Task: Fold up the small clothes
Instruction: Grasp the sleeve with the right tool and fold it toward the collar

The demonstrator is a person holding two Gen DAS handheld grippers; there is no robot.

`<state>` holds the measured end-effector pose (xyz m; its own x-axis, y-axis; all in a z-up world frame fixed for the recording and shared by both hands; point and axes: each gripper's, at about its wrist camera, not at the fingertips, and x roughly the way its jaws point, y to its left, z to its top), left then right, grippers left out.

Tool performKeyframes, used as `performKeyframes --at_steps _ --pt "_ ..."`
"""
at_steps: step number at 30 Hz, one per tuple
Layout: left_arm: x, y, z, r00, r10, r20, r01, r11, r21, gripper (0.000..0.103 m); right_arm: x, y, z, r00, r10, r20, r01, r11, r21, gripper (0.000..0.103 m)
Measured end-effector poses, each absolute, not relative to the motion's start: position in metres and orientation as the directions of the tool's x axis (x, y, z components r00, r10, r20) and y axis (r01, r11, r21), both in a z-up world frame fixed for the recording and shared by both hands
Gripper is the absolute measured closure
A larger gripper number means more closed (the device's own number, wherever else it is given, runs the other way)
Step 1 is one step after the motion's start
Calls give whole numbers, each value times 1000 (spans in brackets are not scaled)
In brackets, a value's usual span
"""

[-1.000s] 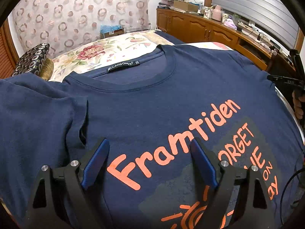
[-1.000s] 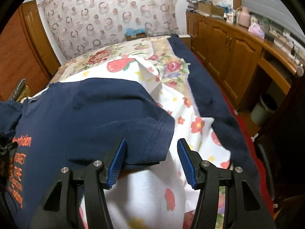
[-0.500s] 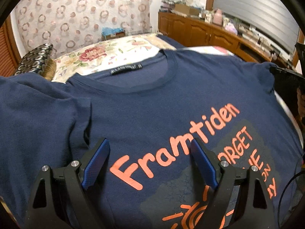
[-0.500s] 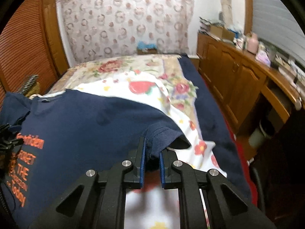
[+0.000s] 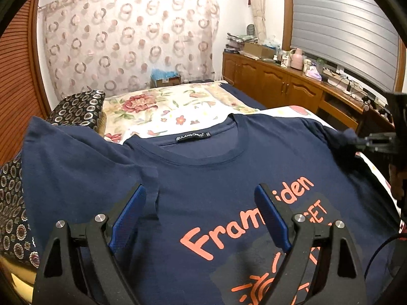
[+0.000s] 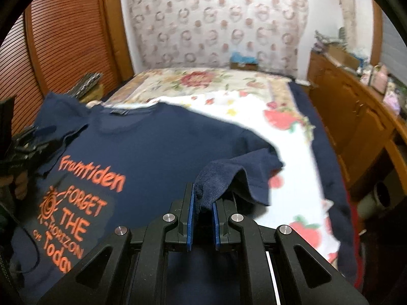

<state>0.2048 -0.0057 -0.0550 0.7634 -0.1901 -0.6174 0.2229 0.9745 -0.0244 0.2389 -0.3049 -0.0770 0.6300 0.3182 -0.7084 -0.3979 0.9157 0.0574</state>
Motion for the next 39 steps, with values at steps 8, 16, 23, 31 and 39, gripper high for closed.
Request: performKeyframes --at_steps 8,16,23,31,39 --pt "202 -1 -53 761 -223 -610 248 968 -44 15 232 -299 -73 579 317 -751 -430 901 49 66" --pt "200 1 -50 769 -235 -595 248 967 -61 15 240 -314 -40 663 245 -707 -355 935 -9 64" --pt "199 7 -51 773 -236 -589 232 969 -84 15 282 -344 -71 630 167 -759 -244 970 10 64" --pt "201 9 -53 771 -234 -593 226 970 -89 15 305 -351 -78 565 256 -784 -265 957 122 79" --pt "201 9 -53 771 -233 -593 226 970 -89 15 292 -332 -48 634 251 -732 -341 940 27 98"
